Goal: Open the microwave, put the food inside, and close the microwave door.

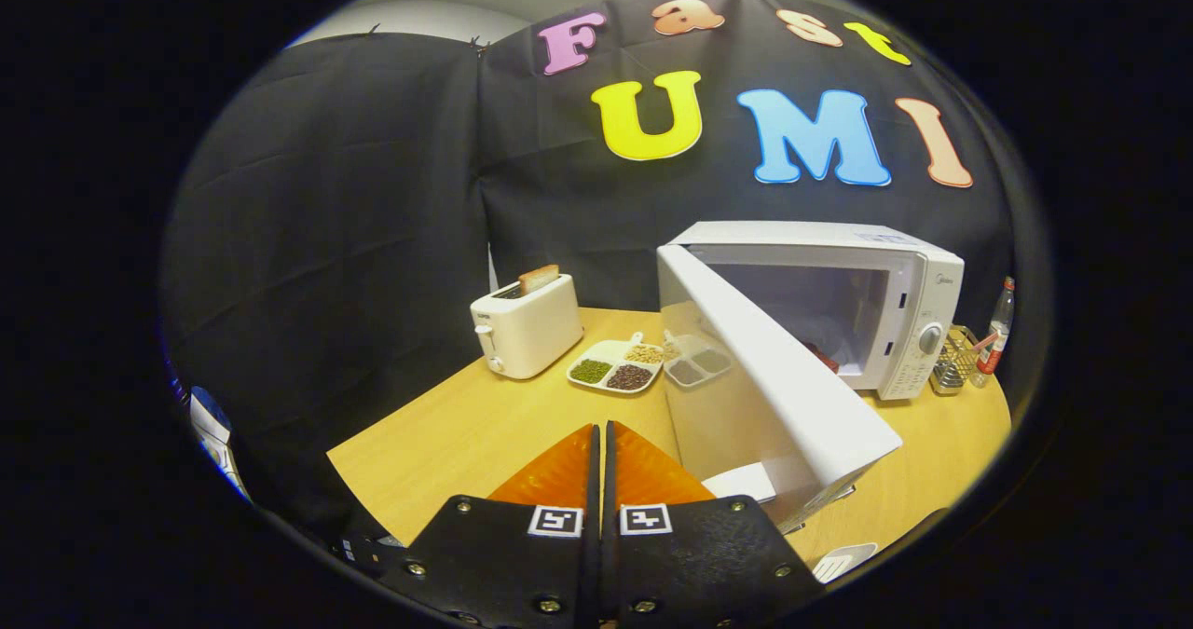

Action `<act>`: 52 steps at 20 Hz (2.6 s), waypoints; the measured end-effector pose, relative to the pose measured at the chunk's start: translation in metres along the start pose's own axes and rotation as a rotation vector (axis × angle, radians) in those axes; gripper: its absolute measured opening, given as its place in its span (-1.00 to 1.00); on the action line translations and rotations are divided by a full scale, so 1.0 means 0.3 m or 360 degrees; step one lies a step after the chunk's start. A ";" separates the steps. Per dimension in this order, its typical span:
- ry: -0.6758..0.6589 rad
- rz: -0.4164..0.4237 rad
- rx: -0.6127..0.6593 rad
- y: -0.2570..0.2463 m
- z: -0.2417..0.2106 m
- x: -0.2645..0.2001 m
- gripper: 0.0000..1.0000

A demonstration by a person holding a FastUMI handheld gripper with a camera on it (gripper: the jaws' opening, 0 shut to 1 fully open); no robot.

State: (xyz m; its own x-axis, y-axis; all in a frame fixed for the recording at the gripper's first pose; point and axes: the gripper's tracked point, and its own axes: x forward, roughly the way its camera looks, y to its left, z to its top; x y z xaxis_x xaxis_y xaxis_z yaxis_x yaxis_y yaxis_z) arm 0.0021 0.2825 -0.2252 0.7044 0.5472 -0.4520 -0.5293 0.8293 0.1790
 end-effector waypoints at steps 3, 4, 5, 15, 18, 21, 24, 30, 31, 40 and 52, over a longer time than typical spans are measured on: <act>-0.0008 -0.0090 0.0020 -0.100 0.016 0.011 -0.99; -0.0010 -0.0116 0.0026 -0.130 0.023 0.018 -0.99; -0.0012 -0.0139 0.0028 -0.161 0.029 0.025 -0.99; -0.0037 -0.0361 0.0057 -0.466 0.117 0.116 -0.99; -0.0047 -0.0388 0.0064 -0.532 0.137 0.148 -0.99; -0.0048 -0.0414 0.0065 -0.596 0.149 0.185 -0.99; -0.0044 -0.0436 0.0068 -0.661 0.158 0.228 -0.99; -0.0062 -0.0482 0.0095 -0.763 0.193 0.305 -0.99; -0.0065 -0.0491 0.0101 -0.777 0.195 0.318 -0.99; -0.0098 -0.0585 0.0171 -0.869 0.236 0.380 -0.99; -0.0246 -0.0722 -0.0031 -0.802 0.319 0.203 -0.97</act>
State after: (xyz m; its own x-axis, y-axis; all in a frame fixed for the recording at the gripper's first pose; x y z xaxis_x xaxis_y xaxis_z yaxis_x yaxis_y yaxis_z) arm 0.2177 0.1271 -0.2123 0.9277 0.1419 -0.3453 -0.1597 0.9869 -0.0235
